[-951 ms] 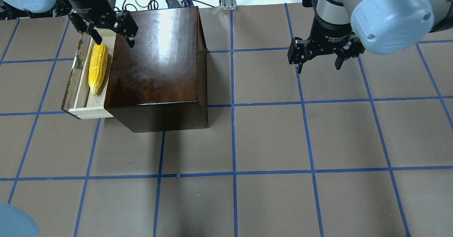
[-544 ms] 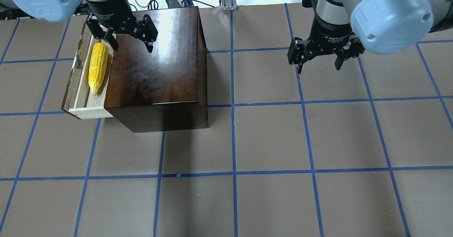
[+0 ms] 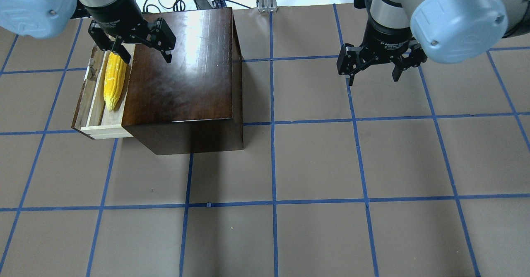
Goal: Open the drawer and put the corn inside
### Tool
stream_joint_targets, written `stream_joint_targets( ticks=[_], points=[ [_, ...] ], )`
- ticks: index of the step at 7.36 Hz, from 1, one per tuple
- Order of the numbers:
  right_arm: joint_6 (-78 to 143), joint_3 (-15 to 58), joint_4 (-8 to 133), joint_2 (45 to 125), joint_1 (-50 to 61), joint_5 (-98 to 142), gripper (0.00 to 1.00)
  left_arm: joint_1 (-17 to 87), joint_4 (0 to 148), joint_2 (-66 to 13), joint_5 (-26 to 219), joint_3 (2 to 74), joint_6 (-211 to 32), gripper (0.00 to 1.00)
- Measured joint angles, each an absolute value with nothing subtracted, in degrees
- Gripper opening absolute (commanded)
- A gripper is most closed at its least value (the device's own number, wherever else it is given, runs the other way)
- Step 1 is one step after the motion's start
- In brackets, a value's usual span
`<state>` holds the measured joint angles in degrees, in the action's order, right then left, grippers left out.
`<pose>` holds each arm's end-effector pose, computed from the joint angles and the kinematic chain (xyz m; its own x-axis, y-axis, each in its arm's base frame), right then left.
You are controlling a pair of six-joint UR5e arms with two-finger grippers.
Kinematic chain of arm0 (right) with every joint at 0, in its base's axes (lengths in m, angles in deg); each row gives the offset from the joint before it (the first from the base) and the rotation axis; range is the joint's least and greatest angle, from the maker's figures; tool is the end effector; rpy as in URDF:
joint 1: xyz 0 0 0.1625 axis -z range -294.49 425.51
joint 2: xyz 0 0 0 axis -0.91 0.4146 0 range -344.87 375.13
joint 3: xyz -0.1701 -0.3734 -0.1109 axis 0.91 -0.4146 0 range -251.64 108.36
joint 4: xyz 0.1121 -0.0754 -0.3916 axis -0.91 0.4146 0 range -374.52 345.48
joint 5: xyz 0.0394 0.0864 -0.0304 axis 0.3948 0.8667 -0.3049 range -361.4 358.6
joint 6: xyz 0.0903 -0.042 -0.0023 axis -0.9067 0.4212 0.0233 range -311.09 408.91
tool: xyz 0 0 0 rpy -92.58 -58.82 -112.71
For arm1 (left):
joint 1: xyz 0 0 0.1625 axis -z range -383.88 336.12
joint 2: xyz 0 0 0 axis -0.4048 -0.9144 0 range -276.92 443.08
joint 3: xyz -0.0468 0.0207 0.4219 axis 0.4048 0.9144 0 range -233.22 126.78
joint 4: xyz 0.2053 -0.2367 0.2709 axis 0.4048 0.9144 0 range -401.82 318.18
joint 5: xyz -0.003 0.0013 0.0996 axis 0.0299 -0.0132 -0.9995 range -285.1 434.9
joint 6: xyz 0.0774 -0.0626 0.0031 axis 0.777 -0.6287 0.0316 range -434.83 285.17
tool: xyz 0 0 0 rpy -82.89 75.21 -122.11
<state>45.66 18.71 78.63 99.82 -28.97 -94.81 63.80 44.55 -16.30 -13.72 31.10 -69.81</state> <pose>0.1680 -0.5133 0.4434 -0.9978 -0.0238 0.0618 -0.0213 0.9990 0.0403 -0.1129 -0.5651 0.4568 -0.9986 0.0471 0.0240 0.0471 0.9989 -0.0010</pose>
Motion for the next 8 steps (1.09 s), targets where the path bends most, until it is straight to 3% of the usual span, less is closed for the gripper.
stream_joint_targets(
  ticks=[2, 8],
  points=[
    [45.66, 18.71, 78.63, 99.8, -28.97, -94.83, 1.0, 62.83, 41.84, -14.62, -13.46, 34.71, -69.23, 1.0],
    [45.66, 18.71, 78.59, 99.84, -28.97, -94.83, 1.0, 63.25, 43.27, -11.71, -13.25, 35.46, -68.62, 1.0]
  ],
)
